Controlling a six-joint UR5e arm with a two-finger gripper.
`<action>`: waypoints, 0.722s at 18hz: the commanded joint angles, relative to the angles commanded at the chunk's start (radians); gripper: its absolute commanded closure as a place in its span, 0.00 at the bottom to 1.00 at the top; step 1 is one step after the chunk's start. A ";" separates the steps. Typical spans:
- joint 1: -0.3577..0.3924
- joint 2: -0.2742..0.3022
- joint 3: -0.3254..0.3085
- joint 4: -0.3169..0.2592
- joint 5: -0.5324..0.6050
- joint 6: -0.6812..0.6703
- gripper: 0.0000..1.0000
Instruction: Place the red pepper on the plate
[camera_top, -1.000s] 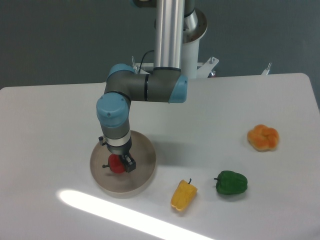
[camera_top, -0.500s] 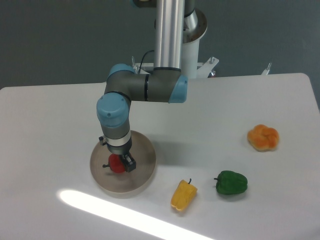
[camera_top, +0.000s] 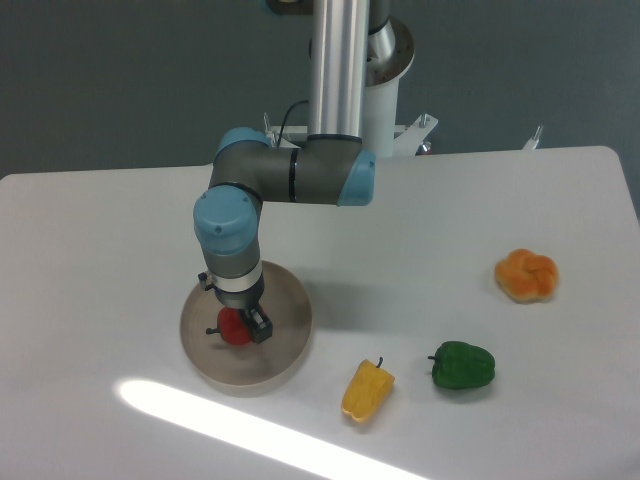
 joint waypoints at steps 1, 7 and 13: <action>0.000 0.000 0.000 0.000 0.000 0.000 0.43; 0.000 0.003 0.000 0.000 0.002 0.000 0.33; 0.000 0.011 0.000 0.000 0.002 0.000 0.10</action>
